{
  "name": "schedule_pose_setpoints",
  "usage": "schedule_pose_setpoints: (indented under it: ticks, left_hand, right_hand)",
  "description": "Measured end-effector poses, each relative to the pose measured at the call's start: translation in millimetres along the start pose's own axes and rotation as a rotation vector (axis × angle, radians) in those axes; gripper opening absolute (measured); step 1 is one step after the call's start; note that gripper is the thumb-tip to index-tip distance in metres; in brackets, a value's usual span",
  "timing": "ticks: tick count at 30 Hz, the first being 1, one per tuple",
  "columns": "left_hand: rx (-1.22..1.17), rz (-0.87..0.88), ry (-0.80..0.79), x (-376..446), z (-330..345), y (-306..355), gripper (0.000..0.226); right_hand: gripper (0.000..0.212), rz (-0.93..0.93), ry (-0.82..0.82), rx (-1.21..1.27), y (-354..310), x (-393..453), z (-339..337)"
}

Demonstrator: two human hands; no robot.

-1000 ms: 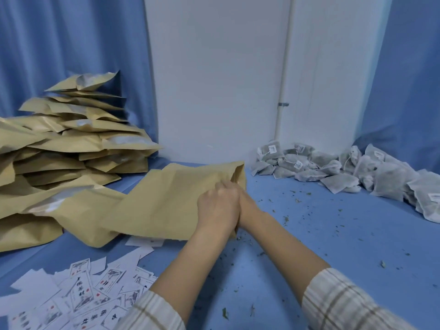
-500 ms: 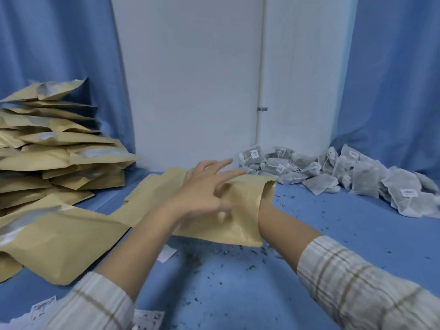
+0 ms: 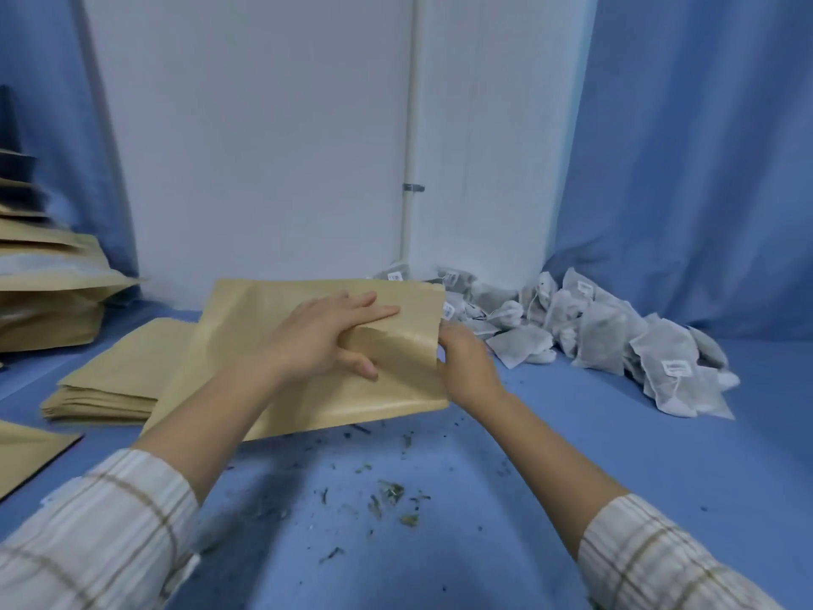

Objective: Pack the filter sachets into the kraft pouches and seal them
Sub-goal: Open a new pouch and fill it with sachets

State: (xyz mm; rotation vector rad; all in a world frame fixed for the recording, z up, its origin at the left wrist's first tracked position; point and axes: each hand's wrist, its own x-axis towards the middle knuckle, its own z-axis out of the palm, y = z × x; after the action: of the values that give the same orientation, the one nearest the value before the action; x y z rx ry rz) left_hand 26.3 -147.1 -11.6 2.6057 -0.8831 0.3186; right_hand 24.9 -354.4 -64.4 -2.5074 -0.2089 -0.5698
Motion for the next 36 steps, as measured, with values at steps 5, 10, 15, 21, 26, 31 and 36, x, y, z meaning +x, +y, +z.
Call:
schedule_pose_setpoints:
  ticks: [5,10,15,21,26,31,36]
  left_hand:
    - [-0.021,-0.117,0.007,49.8,42.1,-9.8,0.080]
    - [0.072,-0.224,0.040,87.2,74.5,-24.1,0.079]
    - [0.198,-0.220,0.087,103.6,94.7,-25.2,0.076]
    - [0.265,-0.321,0.044,116.4,109.7,-26.6,0.077]
    - [0.201,-0.334,0.044,118.8,111.1,-24.7,0.077]
    - [0.002,-0.224,0.096,111.8,99.4,-19.7,0.078]
    - [-0.138,-0.169,0.125,107.8,97.0,-17.3,0.075]
  right_hand:
    - [0.028,0.169,0.103,0.191,68.9,7.9,8.2]
    - [0.040,0.477,0.187,0.180,128.0,28.4,29.4]
    - [0.049,0.644,0.087,-0.054,166.7,40.0,48.4]
    - [0.052,0.670,0.163,-0.003,194.2,70.9,43.6]
    - [0.035,0.696,0.483,0.399,197.3,68.6,37.7]
    - [0.019,0.562,0.492,1.085,177.4,67.2,25.3]
    - [0.030,0.401,0.280,1.237,167.0,61.2,17.3]
